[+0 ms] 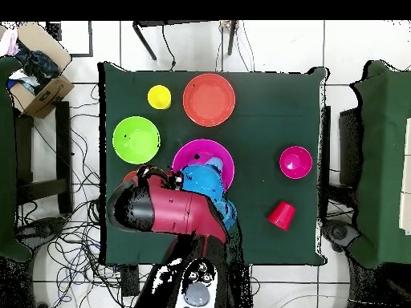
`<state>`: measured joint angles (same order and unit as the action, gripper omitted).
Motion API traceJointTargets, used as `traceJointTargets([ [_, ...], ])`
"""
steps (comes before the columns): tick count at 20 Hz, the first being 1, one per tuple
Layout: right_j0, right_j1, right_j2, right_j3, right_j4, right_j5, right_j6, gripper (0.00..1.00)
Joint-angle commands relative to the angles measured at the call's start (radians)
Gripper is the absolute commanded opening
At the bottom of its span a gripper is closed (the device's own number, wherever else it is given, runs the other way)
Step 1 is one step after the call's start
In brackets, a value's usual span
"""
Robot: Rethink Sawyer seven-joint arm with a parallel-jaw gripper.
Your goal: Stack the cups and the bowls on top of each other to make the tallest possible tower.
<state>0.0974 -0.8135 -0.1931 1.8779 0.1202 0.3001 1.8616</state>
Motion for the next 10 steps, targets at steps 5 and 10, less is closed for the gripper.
traceJointTargets([
  [5, -0.015, 0.04, 0.161, 0.124, 0.053, -0.001, 0.158, 1.0],
  [10, -0.011, 0.068, 0.172, 0.147, 0.042, -0.054, 0.166, 1.0],
])
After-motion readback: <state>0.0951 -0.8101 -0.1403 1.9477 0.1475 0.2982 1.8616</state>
